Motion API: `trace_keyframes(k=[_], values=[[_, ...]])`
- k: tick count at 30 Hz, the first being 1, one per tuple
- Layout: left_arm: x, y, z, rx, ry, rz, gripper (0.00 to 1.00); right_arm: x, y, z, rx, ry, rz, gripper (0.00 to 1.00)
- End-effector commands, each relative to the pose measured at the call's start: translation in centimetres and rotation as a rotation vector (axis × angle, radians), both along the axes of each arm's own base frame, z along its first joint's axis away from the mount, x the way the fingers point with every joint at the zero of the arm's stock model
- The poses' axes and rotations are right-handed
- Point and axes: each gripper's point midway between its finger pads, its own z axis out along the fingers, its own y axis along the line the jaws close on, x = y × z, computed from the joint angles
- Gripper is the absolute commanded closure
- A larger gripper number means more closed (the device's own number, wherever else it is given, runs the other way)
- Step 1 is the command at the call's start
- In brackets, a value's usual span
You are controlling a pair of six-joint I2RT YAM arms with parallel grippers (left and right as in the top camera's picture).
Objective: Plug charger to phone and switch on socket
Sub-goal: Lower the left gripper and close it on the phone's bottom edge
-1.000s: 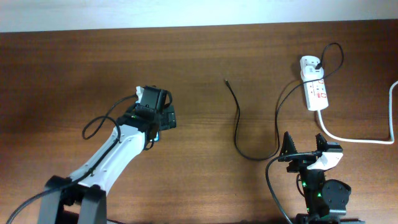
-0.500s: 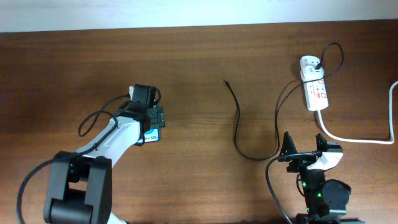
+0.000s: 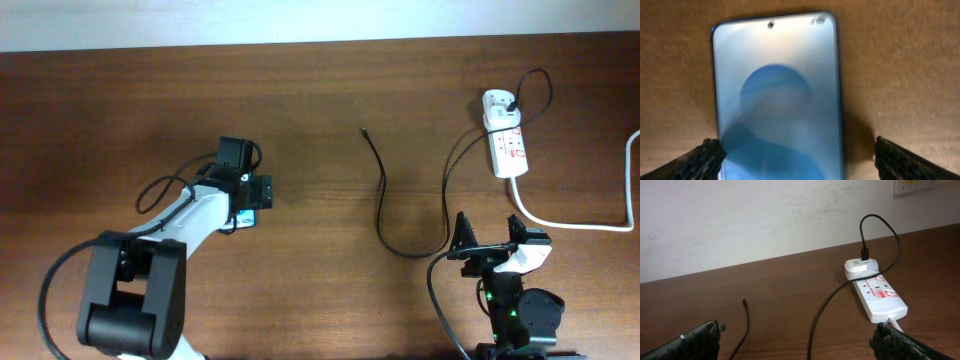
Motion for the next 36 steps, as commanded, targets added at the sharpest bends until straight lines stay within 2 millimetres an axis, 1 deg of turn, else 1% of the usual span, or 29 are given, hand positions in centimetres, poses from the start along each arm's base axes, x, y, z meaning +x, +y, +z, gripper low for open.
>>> trace_keyframes(k=[1, 7, 8, 12, 14, 20, 25, 28, 30, 34, 36], values=[[-0.2, 0.3, -1.4, 0.015, 0.038, -0.005, 0.01, 0.0, 0.2, -0.2, -0.008, 0.003, 0.005, 0.02], [0.0, 0.5, -1.2, 0.027, 0.030, -0.001, 0.01, 0.0, 0.2, -0.2, -0.008, 0.003, 0.005, 0.02], [0.1, 0.4, -1.0, 0.026, 0.027, -0.001, 0.01, 0.0, 0.2, -0.2, -0.008, 0.003, 0.005, 0.02], [0.8, 0.3, 1.1, 0.037, -0.007, -0.038, 0.01, 0.0, 0.2, -0.2, -0.008, 0.003, 0.005, 0.02], [0.9, 0.6, 1.9, 0.054, -0.024, -0.037, 0.01, 0.0, 0.2, -0.2, -0.008, 0.003, 0.006, 0.02], [0.7, 1.7, 2.1, 0.119, -0.018, -0.031, 0.01, 0.0, 0.2, -0.2, -0.008, 0.003, 0.005, 0.01], [0.4, 1.7, 1.7, 0.118, -0.006, -0.032, 0.01, 0.0, 0.2, -0.2, -0.008, 0.003, 0.005, 0.02], [-0.1, 2.0, 0.6, 0.115, 0.023, -0.028, 0.01, 0.0, 0.2, -0.2, -0.008, 0.003, 0.006, 0.02], [-0.5, 1.7, -1.0, 0.023, 0.072, -0.031, 0.01, 0.0, 0.2, -0.2, -0.008, 0.003, 0.005, 0.02], [-0.9, 1.2, -1.7, -0.114, 0.111, -0.034, 0.01, 0.0, 0.2, -0.2, -0.008, 0.003, 0.005, 0.02], [-1.1, 1.2, -1.9, -0.123, 0.122, -0.034, 0.01, 0.0, 0.2, -0.2, -0.008, 0.003, 0.005, 0.02]])
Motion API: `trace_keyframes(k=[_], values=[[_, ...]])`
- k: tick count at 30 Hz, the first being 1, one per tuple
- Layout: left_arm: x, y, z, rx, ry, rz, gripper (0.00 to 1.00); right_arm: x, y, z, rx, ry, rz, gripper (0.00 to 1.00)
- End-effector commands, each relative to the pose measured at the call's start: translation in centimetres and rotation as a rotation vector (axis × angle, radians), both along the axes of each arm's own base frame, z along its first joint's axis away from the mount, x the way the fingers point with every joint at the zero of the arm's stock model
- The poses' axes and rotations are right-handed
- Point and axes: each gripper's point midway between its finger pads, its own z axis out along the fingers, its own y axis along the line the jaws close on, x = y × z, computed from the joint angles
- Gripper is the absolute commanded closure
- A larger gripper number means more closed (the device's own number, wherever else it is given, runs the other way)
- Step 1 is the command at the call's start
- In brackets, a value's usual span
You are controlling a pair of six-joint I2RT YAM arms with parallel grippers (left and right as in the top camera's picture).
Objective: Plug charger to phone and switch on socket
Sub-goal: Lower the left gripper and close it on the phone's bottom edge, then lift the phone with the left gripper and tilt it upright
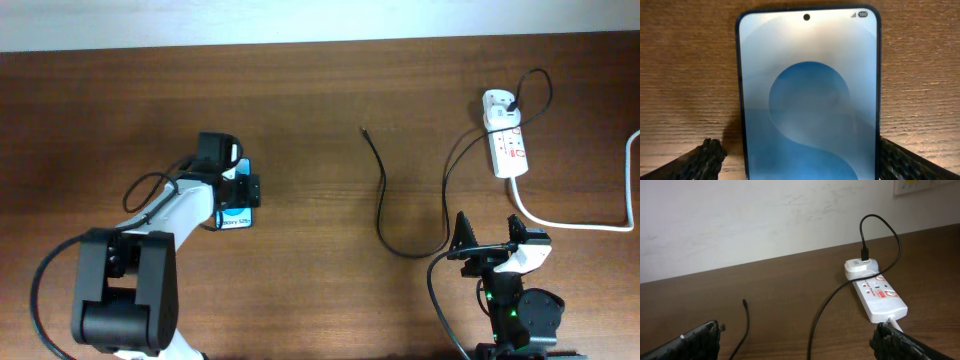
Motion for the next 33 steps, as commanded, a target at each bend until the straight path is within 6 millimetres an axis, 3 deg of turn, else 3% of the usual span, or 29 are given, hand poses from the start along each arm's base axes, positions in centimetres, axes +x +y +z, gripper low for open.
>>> trace_keyframes(k=[1, 7, 11, 15, 28, 33], values=[[-1.0, -0.8, -1.5, -0.062, 0.062, -0.027, 0.01, 0.0, 0.2, -0.2, -0.007, 0.003, 0.005, 0.01], [-1.0, -0.7, -1.7, -0.030, 0.063, -0.101, 0.01, 0.0, 0.2, -0.2, -0.007, 0.003, 0.005, 0.02], [-0.8, -0.8, -3.4, -0.029, 0.079, -0.103, 0.01, 0.0, 0.2, -0.2, -0.007, 0.003, 0.005, 0.02], [-1.1, -0.7, -3.7, -0.029, 0.094, -0.102, 0.00, 0.0, 0.2, -0.2, -0.007, 0.003, 0.005, 0.02], [-4.3, -0.7, -4.4, -0.041, 0.229, -0.094, 0.17, 0.0, 0.2, -0.2, -0.007, 0.003, 0.005, 0.02], [-4.6, -0.6, -4.5, -0.040, 0.241, -0.093, 0.31, 0.0, 0.2, -0.2, -0.007, 0.003, 0.005, 0.02]])
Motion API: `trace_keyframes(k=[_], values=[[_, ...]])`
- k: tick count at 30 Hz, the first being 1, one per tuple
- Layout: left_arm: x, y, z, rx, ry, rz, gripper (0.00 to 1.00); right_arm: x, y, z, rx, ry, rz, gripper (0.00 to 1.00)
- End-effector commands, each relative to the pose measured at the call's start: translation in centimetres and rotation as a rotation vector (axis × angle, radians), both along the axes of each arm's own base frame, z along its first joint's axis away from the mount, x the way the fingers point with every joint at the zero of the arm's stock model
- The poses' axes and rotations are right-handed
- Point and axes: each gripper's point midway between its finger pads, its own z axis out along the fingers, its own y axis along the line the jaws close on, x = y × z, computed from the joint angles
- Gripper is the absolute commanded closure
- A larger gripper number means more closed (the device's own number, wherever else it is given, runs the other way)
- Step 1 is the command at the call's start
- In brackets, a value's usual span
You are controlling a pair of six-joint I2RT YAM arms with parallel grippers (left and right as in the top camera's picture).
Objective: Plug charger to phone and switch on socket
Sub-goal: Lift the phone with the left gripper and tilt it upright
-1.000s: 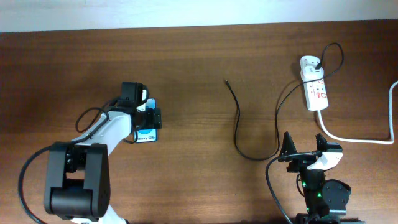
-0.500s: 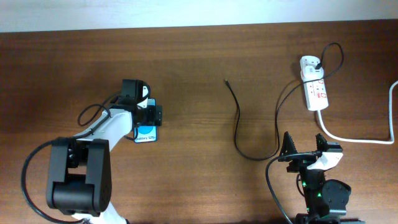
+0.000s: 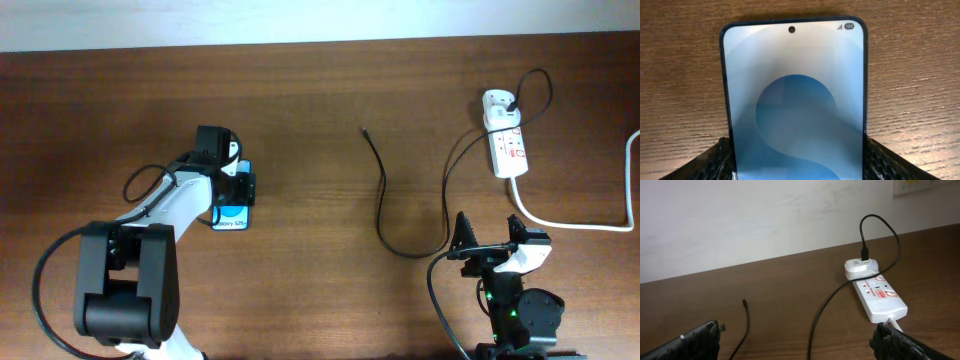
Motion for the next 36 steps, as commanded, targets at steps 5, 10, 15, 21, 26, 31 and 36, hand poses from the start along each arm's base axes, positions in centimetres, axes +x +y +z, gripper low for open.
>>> trace_keyframes(k=[5, 10, 15, 21, 26, 31, 36], values=[[-3.9, -0.4, -3.3, -0.033, 0.174, -0.011, 0.44, 0.0, 0.2, -0.2, -0.007, 0.003, 0.005, 0.02], [-1.8, -1.3, 0.3, -0.074, 0.124, -0.021, 0.48, 0.0, 0.2, -0.2, -0.007, 0.003, 0.005, 0.02], [-0.1, -1.5, 7.1, -0.085, 0.021, -0.026, 0.49, 0.0, 0.2, -0.2, -0.007, 0.003, 0.005, 0.02], [-1.5, -3.0, 13.7, -0.219, -0.070, 0.016, 0.54, 0.0, 0.2, -0.2, -0.007, 0.003, 0.005, 0.02], [-3.9, -4.1, 17.5, -0.354, -0.085, 0.121, 0.55, 0.0, 0.2, -0.2, -0.007, 0.003, 0.005, 0.02], [-7.6, -5.2, 19.7, -0.472, -0.015, 0.217, 0.56, 0.0, 0.2, -0.2, -0.007, 0.003, 0.005, 0.02], [-9.9, -6.6, 20.0, -0.570, 0.095, 0.260, 0.57, 0.0, 0.2, -0.2, -0.007, 0.003, 0.005, 0.02]])
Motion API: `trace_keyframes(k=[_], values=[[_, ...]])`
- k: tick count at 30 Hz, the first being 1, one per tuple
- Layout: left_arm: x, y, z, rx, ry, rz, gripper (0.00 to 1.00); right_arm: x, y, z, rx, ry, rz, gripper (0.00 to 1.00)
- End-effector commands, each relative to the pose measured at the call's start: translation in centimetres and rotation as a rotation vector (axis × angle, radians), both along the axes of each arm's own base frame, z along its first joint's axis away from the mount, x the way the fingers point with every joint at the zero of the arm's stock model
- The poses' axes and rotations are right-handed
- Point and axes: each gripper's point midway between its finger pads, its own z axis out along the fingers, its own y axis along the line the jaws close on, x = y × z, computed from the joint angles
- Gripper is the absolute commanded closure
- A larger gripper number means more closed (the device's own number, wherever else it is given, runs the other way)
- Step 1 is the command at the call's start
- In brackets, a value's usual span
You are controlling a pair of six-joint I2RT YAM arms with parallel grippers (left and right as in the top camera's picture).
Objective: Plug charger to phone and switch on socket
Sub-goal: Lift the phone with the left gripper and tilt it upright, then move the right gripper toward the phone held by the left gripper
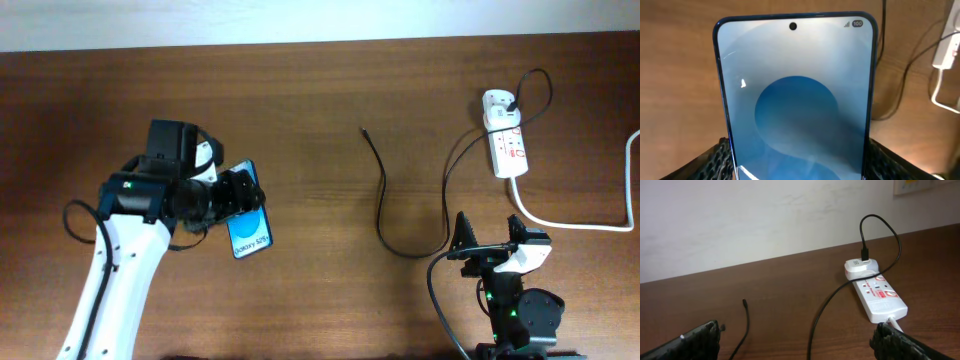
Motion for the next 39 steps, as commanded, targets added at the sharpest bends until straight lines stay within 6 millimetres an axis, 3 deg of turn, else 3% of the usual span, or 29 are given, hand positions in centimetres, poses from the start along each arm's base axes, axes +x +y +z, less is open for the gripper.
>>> trace_keyframes(k=[1, 7, 15, 29, 31, 34, 36, 37, 39], values=[[-1.2, -1.7, 1.8, -0.122, 0.032, 0.004, 0.57, 0.0, 0.2, -0.2, -0.007, 0.003, 0.005, 0.02], [-3.3, -4.1, 2.9, -0.291, 0.125, -0.041, 0.58, 0.0, 0.2, -0.2, -0.007, 0.003, 0.005, 0.02], [-2.2, -4.3, 3.3, -0.367, 0.223, 0.196, 0.59, 0.0, 0.2, -0.2, -0.007, 0.003, 0.005, 0.02], [-2.0, -4.1, 3.2, -0.358, 0.218, 0.202, 0.59, 0.0, 0.2, -0.2, -0.006, 0.003, 0.007, 0.02], [-2.0, -4.1, 3.2, -0.358, 0.217, 0.202, 0.59, -0.1, 1.6, 0.0, 0.057, -0.002, 0.088, 0.01], [-2.0, -3.9, 3.1, -0.345, 0.214, 0.208, 0.58, -0.7, 5.0, 0.3, 0.330, 0.031, 0.271, 0.01], [-1.9, -3.9, 3.1, -0.345, 0.213, 0.208, 0.58, -2.2, 8.5, 0.5, 0.477, 0.100, 0.478, 0.02], [-1.9, -3.9, 3.1, -0.341, 0.212, 0.210, 0.58, -3.9, 10.9, 0.4, 0.503, 0.153, 0.638, 0.02], [-1.9, -3.9, 3.1, -0.342, 0.212, 0.210, 0.57, -6.7, 13.6, 0.3, 0.512, 0.223, 0.859, 0.02]])
